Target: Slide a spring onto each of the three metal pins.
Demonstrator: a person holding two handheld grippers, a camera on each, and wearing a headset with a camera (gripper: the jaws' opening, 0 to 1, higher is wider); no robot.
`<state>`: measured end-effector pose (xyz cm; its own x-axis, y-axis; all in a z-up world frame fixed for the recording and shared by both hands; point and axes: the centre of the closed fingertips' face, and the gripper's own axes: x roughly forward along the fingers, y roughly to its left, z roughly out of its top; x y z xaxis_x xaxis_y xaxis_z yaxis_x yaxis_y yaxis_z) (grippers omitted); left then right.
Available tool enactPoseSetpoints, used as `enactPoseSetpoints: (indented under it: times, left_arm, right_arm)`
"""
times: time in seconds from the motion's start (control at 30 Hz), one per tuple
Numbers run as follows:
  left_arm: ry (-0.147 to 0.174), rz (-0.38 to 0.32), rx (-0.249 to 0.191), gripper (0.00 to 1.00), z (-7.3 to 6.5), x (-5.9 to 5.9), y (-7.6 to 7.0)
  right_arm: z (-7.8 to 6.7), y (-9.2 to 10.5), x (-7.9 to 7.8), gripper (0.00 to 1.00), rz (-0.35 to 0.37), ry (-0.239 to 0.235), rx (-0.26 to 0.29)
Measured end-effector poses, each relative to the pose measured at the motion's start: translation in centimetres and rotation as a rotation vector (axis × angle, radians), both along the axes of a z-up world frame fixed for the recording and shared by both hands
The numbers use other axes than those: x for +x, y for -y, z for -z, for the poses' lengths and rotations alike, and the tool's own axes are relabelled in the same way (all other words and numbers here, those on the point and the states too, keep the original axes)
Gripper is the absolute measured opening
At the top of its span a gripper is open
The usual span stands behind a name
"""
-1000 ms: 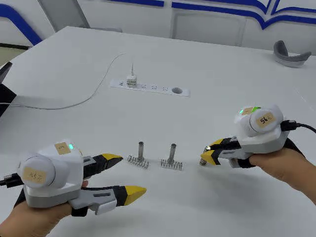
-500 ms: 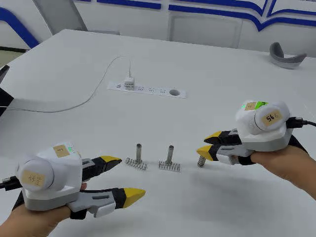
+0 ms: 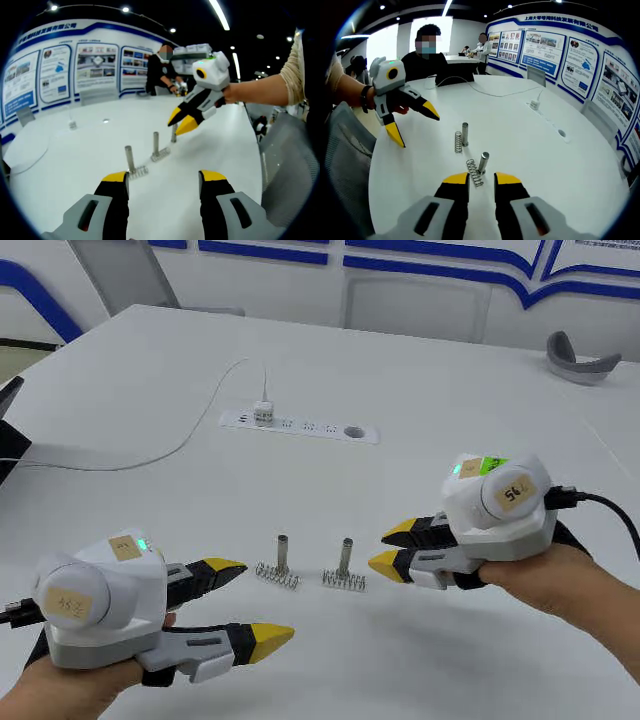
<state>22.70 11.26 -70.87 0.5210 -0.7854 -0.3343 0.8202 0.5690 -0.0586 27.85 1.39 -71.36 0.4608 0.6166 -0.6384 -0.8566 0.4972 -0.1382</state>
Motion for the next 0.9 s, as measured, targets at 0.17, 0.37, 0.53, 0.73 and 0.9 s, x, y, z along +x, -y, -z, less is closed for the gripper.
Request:
enactPoseSetpoints:
  times: [0.17, 0.37, 0.53, 0.73, 0.9]
  left_arm:
    - [-0.001, -0.001, -0.001, 0.57, 0.1, 0.0, 0.0]
    - [-0.004, -0.001, 0.001, 0.57, 0.2, 0.1, 0.0]
    - [-0.007, -0.002, 0.001, 0.57, 0.4, 0.1, 0.0]
    - [-0.01, -0.001, 0.001, 0.56, 0.5, 0.0, 0.0]
    - [-0.01, 0.0, 0.0, 0.56, 0.5, 0.0, 0.0]
  right_arm:
    - [1.7, -0.7, -0.2, 0.19, -0.024, -0.024, -0.039]
    - [2.9, -1.0, 0.2, 0.19, -0.029, -0.047, -0.064]
    - [3.6, -1.2, 0.3, 0.18, -0.035, -0.053, -0.091]
    - [4.4, -1.3, 0.3, 0.18, -0.039, -0.052, -0.139]
    - [4.8, -1.0, 0.3, 0.18, -0.035, -0.067, -0.151]
